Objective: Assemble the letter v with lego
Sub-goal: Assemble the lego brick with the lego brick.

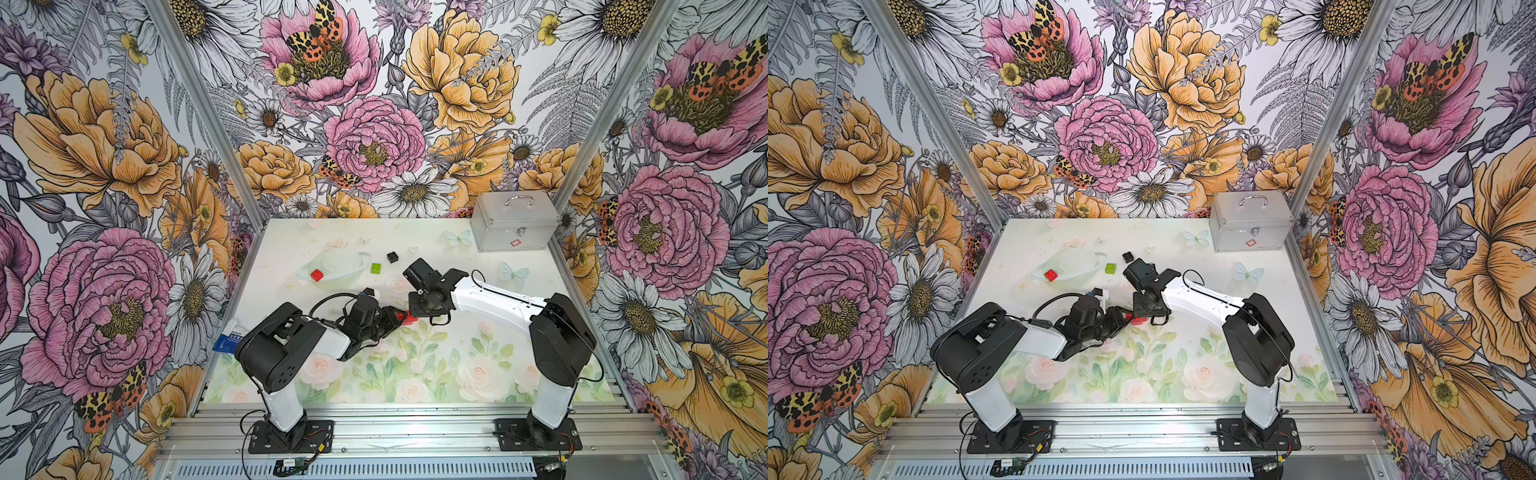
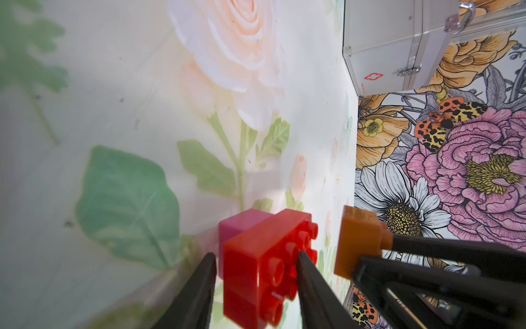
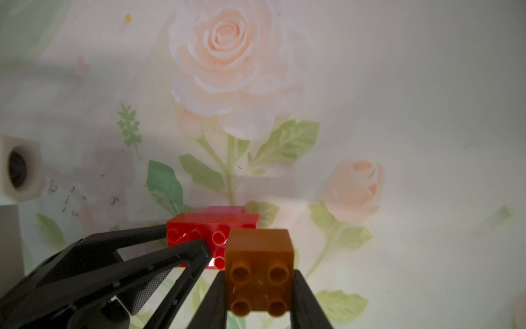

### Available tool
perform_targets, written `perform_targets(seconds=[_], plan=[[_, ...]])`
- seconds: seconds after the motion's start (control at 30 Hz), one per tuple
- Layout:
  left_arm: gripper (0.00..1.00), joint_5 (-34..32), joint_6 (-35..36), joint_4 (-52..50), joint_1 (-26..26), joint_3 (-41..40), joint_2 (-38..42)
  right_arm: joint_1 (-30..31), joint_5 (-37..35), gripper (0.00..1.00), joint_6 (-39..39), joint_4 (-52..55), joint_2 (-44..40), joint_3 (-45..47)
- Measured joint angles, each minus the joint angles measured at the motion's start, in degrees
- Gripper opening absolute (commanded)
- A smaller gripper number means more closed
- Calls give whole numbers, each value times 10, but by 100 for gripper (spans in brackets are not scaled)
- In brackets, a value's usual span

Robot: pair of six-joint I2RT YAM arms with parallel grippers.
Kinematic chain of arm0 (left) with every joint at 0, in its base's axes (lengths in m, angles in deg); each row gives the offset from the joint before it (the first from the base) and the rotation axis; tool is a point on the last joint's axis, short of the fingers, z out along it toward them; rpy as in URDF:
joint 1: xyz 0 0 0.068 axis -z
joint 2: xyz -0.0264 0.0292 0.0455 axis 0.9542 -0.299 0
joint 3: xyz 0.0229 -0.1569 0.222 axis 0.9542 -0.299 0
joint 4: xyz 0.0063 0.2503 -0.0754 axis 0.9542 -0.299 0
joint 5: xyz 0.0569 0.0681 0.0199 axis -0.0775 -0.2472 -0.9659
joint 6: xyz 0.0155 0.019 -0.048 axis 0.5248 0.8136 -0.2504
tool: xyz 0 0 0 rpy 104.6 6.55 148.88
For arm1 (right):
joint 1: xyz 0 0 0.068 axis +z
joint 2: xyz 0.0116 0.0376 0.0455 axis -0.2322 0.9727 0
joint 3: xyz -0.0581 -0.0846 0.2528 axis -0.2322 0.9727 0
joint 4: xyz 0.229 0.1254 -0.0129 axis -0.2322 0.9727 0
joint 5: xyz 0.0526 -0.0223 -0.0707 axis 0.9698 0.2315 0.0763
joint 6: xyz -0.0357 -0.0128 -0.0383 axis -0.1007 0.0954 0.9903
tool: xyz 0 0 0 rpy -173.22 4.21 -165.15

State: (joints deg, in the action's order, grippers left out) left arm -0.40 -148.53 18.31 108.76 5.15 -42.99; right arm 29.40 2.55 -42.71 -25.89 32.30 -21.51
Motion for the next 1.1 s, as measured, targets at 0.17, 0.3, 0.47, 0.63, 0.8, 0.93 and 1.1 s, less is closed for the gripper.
perform_targets(seconds=[0.17, 0.3, 0.47, 0.63, 0.8, 0.93, 1.1], plan=[[47, 0, 0, -1, 0, 0, 0, 0, 6, 0, 5, -1, 11, 0], [47, 0, 0, -2, 0, 1, 0, 0, 10, 0, 9, -1, 13, 0], [44, 0, 0, -4, 0, 3, 0, 0, 10, 0, 20, 3, 19, -8], [41, 0, 2, -1, 0, 4, 0, 0, 10, 0, 43, 19, 31, -24], [41, 1, 2, 4, -2, 4, -4, 0, 16, 0, 58, 31, 40, -38], [41, 2, 2, 10, -3, 4, -7, 0, 15, 0, 60, 35, 45, -43], [41, 3, 2, 19, -5, 4, -11, 0, 14, 0, 55, 40, 51, -50]])
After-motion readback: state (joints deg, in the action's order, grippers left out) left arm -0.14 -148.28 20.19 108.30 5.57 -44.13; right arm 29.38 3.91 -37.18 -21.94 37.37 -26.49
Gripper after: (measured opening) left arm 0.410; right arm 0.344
